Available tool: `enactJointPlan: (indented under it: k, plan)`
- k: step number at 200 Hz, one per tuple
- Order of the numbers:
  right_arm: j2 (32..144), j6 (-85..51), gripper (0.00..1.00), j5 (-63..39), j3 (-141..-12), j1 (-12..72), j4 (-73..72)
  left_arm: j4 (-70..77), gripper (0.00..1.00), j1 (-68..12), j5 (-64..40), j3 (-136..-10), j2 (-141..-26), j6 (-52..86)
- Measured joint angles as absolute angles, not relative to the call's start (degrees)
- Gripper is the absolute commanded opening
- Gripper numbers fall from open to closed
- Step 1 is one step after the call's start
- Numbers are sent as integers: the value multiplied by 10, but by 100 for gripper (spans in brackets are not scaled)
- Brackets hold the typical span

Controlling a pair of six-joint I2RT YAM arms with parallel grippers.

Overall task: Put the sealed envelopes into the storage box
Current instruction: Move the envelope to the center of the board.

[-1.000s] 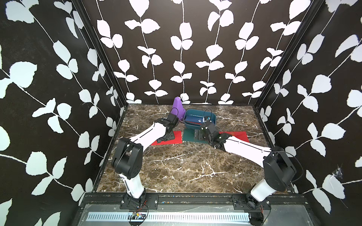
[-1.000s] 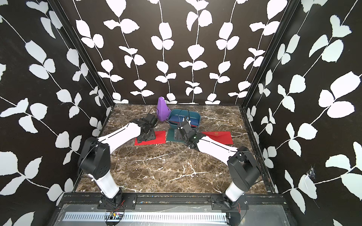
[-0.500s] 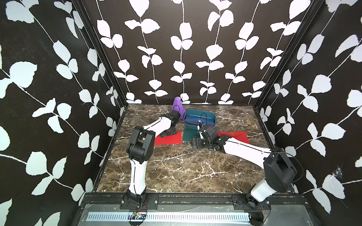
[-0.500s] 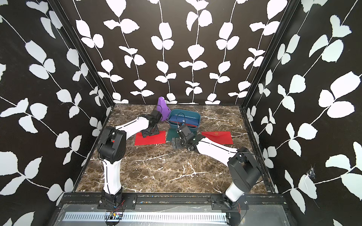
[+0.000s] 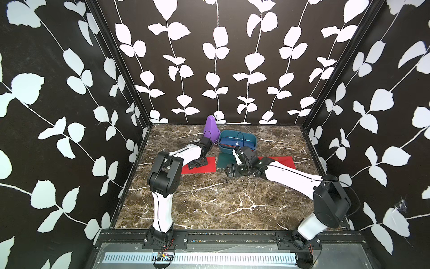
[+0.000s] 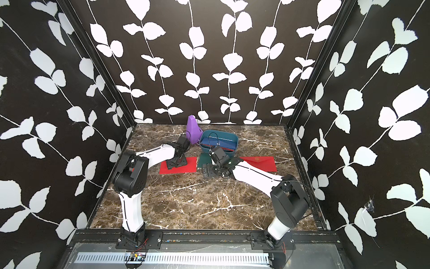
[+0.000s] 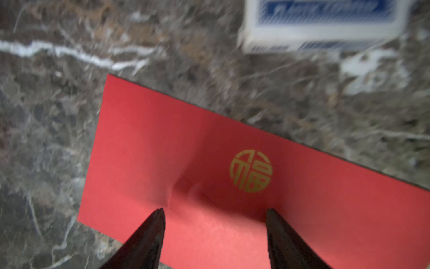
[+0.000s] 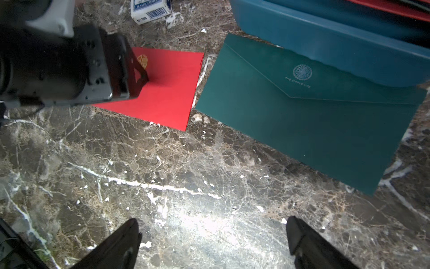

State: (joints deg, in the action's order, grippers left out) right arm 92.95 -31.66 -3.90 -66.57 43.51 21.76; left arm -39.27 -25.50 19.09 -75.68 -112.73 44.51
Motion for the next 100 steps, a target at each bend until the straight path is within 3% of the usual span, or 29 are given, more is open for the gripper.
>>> enactJointPlan:
  k: [53, 100]
  plan:
    - [929, -339, 99, -8, -673, 435, 271, -415, 70, -267, 149, -622, -1020, 482]
    - [929, -405, 99, -11, -667, 435, 288, -439, 71, -376, 105, -577, -983, 557]
